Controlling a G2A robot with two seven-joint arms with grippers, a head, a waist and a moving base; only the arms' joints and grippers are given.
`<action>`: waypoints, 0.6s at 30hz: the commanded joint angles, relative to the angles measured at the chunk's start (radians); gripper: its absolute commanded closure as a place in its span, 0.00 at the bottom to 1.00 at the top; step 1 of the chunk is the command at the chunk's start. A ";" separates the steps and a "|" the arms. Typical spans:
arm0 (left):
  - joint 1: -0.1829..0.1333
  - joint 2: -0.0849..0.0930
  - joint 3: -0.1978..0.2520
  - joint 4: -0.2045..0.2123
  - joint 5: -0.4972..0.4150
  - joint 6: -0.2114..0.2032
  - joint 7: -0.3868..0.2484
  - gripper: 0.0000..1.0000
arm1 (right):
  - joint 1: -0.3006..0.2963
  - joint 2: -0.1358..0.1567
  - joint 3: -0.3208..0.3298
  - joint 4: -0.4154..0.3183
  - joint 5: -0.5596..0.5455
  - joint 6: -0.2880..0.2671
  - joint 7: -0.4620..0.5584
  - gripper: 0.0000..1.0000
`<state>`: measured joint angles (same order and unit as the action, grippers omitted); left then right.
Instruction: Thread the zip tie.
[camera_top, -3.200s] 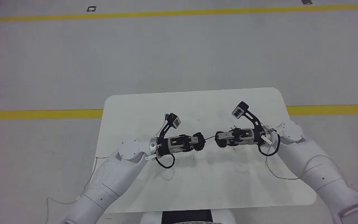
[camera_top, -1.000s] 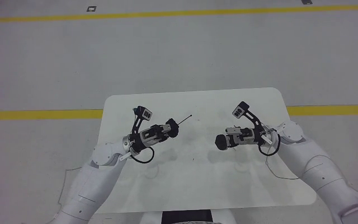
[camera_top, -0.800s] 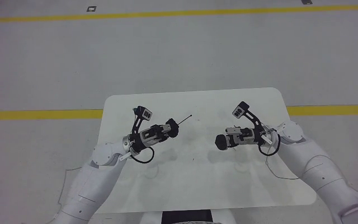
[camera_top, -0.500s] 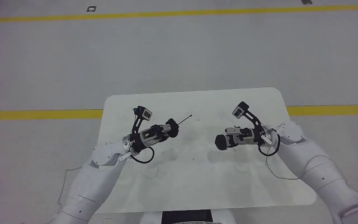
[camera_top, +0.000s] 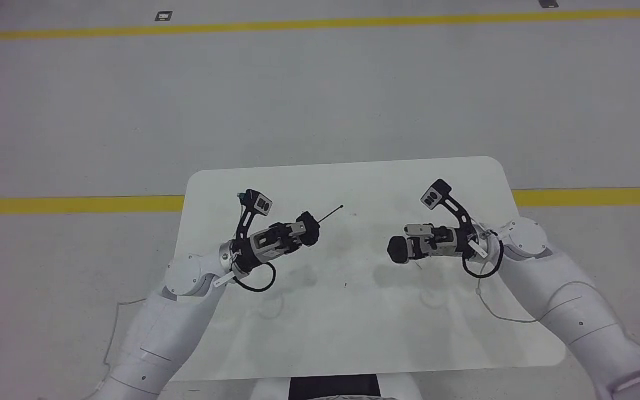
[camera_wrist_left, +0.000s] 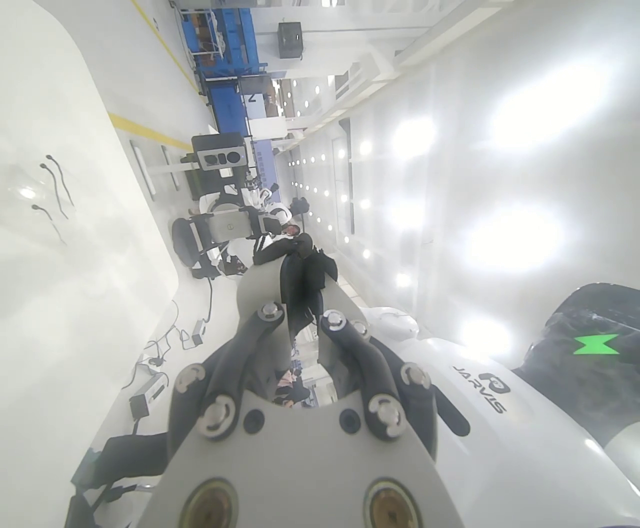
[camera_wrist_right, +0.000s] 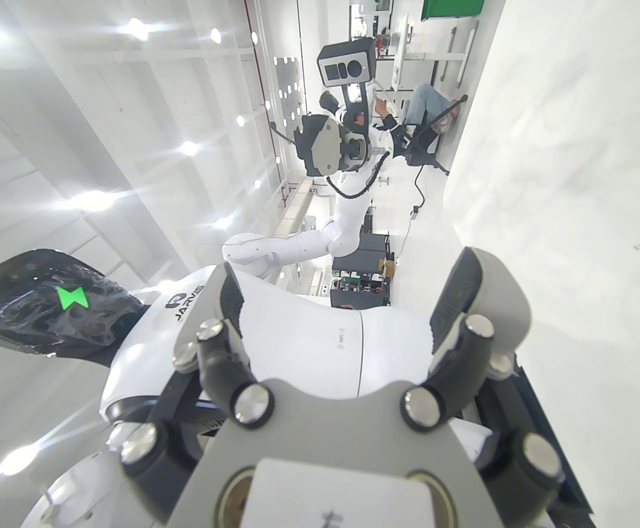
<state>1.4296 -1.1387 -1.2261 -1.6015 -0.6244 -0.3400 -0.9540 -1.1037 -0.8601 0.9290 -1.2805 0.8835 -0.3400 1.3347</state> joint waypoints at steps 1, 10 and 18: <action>0.000 0.000 0.000 0.000 0.000 0.000 0.000 1.00 | 0.000 0.000 0.000 0.000 0.000 0.000 0.000 0.00; 0.000 0.000 0.000 0.000 0.000 0.000 0.000 1.00 | -0.026 0.000 0.035 -0.031 -0.008 0.006 -0.020 0.00; -0.001 0.000 0.012 -0.011 0.013 0.015 0.016 1.00 | -0.030 -0.005 0.065 -0.016 0.012 0.025 0.031 0.00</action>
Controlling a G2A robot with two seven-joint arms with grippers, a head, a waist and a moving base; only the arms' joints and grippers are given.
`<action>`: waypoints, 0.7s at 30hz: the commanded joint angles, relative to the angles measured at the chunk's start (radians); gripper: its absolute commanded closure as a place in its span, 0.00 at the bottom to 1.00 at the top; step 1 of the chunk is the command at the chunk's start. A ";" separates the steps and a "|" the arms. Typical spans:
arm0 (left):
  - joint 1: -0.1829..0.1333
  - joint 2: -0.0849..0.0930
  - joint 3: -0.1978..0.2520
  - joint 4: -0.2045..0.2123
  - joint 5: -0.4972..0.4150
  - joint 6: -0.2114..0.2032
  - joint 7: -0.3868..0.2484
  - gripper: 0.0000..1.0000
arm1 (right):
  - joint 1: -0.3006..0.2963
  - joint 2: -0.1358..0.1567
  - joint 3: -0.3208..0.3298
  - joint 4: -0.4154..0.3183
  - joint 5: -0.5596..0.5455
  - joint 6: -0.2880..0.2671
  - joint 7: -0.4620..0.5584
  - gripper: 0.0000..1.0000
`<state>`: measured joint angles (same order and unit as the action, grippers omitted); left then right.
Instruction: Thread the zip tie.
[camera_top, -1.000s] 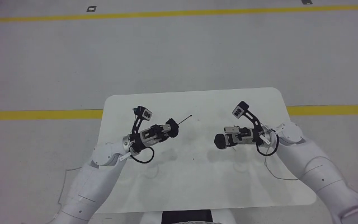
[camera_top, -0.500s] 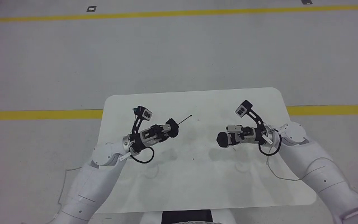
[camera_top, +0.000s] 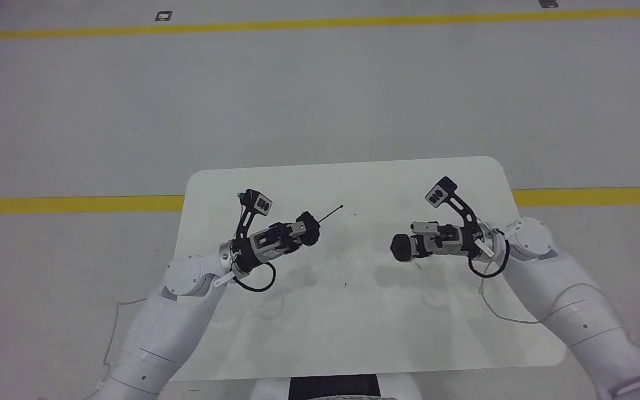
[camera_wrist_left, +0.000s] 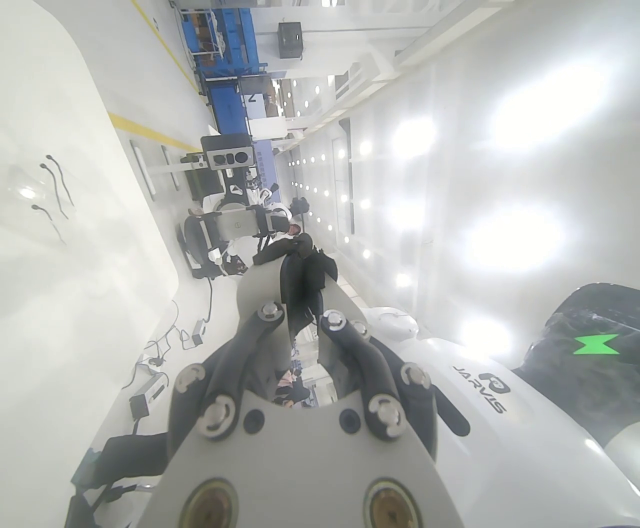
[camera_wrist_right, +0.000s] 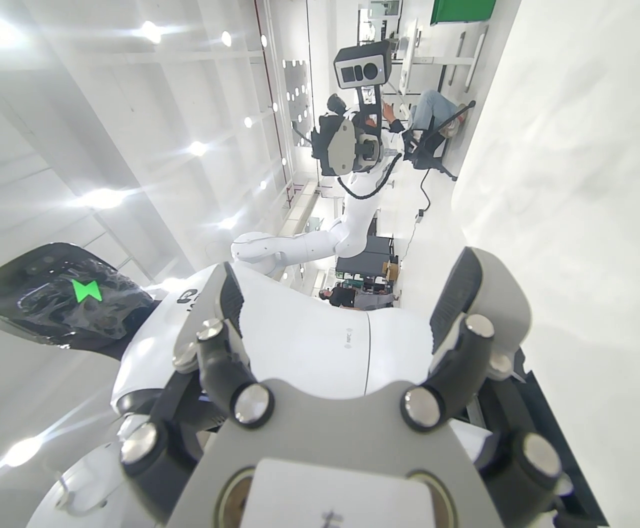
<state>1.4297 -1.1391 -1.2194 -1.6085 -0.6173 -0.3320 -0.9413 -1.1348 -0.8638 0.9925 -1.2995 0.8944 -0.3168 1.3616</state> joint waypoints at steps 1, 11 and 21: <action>-0.003 0.001 0.009 -0.005 0.008 0.011 -0.002 1.00 | 0.002 -0.002 0.004 0.006 0.002 0.005 0.011 0.00; -0.011 0.007 0.021 -0.001 0.030 0.042 -0.063 1.00 | 0.008 -0.007 0.005 0.017 0.005 0.015 0.028 0.00; -0.017 0.009 0.062 -0.001 0.035 0.100 -0.078 1.00 | -0.014 -0.012 0.019 -0.009 0.000 0.031 0.028 0.00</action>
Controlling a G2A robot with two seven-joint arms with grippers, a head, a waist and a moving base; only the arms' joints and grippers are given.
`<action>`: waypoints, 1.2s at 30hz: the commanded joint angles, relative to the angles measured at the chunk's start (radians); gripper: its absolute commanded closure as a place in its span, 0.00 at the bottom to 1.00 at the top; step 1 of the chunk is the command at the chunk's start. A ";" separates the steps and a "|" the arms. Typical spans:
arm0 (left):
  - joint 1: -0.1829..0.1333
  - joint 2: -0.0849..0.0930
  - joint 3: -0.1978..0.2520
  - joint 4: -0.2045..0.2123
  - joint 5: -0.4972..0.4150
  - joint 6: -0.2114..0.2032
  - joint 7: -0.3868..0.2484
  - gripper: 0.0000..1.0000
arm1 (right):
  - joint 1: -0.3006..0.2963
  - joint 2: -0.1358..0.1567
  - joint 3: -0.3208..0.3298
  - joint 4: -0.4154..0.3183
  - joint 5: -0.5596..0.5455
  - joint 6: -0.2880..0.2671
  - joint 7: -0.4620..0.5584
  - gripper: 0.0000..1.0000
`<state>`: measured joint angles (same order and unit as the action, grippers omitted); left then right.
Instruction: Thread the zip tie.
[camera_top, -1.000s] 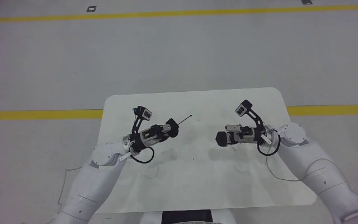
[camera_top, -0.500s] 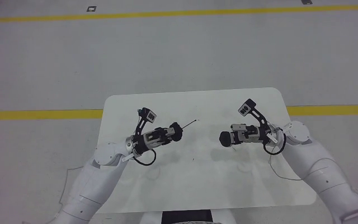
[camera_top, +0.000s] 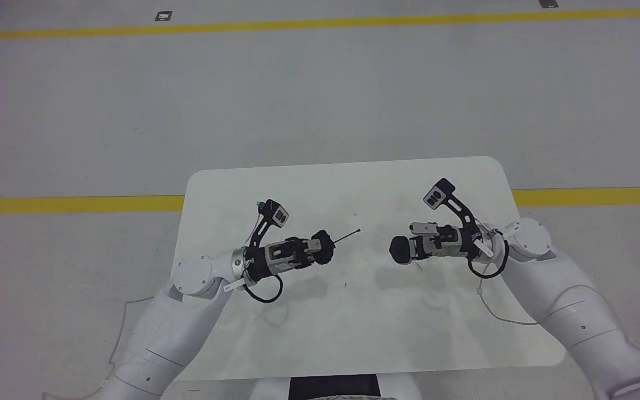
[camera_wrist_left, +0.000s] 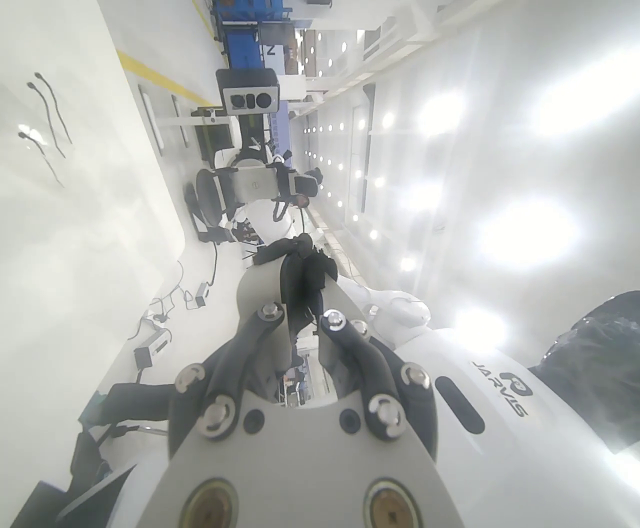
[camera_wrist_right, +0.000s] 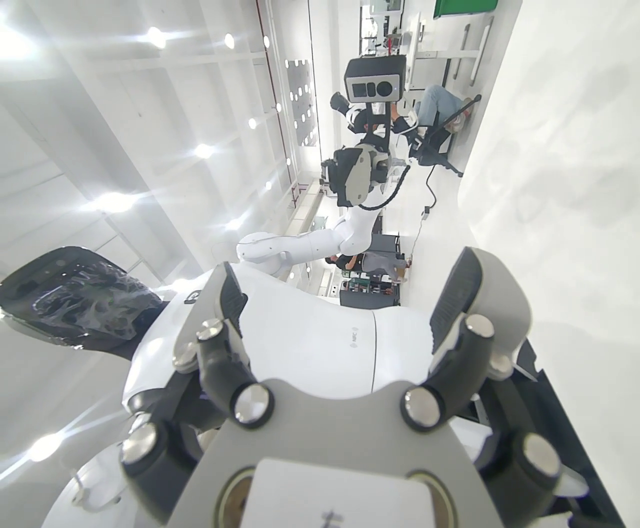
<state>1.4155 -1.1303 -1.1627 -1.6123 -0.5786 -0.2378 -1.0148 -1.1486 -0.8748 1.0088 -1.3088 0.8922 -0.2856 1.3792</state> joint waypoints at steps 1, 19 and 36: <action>-0.006 0.000 0.009 0.006 -0.007 0.007 -0.008 1.00 | -0.001 -0.002 0.002 -0.002 0.000 0.001 0.011 0.00; -0.038 0.004 0.075 0.028 0.012 0.038 -0.067 1.00 | 0.026 0.001 -0.067 -0.038 0.004 -0.008 0.011 0.00; -0.052 0.004 0.123 0.027 0.021 0.070 -0.052 1.00 | 0.001 -0.005 -0.045 -0.069 -0.013 0.007 -0.017 0.00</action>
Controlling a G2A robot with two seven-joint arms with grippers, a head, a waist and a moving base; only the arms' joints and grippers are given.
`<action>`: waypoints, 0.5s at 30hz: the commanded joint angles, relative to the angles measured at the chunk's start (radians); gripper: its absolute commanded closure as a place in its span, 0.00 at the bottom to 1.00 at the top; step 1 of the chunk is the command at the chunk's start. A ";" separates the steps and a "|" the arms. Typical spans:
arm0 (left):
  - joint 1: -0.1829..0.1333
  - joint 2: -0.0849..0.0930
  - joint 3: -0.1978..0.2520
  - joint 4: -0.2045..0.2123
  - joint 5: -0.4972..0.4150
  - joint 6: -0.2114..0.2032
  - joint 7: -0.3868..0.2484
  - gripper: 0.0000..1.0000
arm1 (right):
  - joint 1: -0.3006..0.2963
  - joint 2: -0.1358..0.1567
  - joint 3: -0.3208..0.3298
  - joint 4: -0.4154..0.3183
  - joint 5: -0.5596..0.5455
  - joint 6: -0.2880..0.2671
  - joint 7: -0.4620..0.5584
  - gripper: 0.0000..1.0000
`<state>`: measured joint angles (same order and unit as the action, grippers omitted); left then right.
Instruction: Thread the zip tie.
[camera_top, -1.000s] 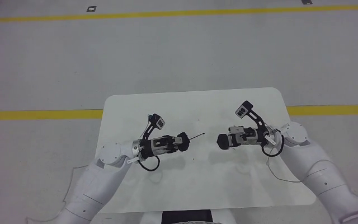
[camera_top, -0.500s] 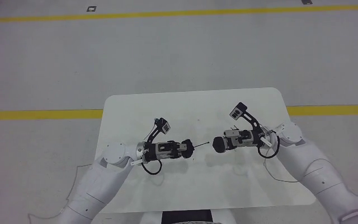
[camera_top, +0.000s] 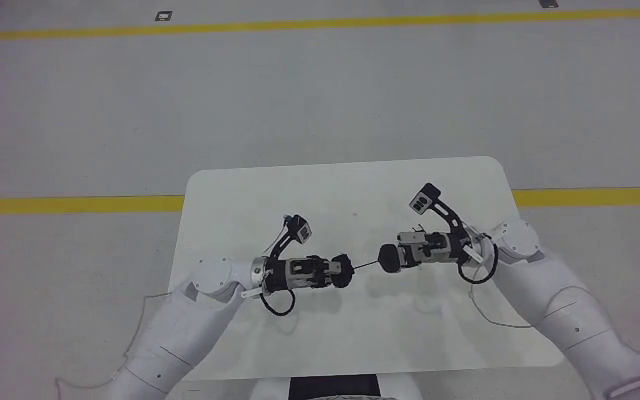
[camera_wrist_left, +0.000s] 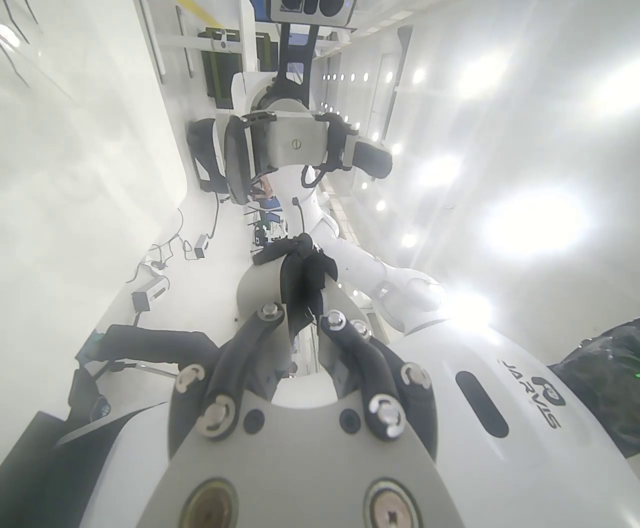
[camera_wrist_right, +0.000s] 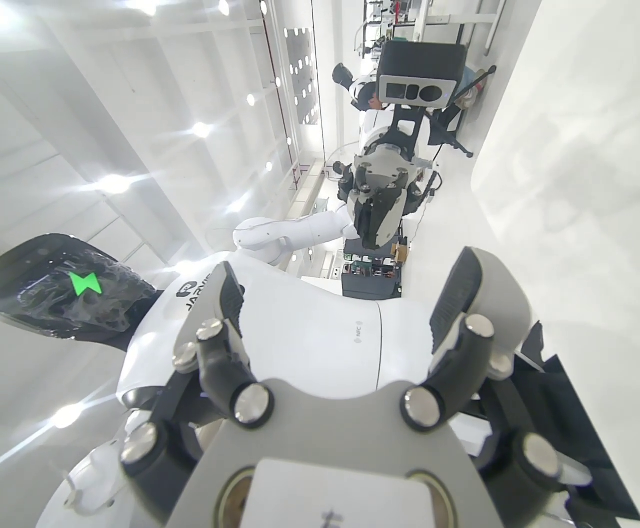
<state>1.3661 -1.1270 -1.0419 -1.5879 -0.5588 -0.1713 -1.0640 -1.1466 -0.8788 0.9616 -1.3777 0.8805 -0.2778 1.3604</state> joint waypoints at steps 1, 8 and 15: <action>-0.005 0.002 0.004 0.005 0.001 0.007 -0.004 1.00 | -0.002 -0.002 0.006 -0.001 -0.003 -0.002 0.003 0.00; -0.012 0.004 0.016 0.018 -0.008 0.012 -0.002 1.00 | -0.008 -0.009 0.018 -0.005 -0.011 -0.002 0.013 0.37; -0.012 0.004 0.016 0.018 -0.008 0.012 -0.002 1.00 | -0.013 -0.017 0.021 -0.007 -0.017 0.005 0.025 0.53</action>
<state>1.3539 -1.1228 -1.0255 -1.5694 -0.5672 -0.1589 -1.0663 -1.1593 -0.8947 0.9819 -1.3854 0.8642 -0.2741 1.3841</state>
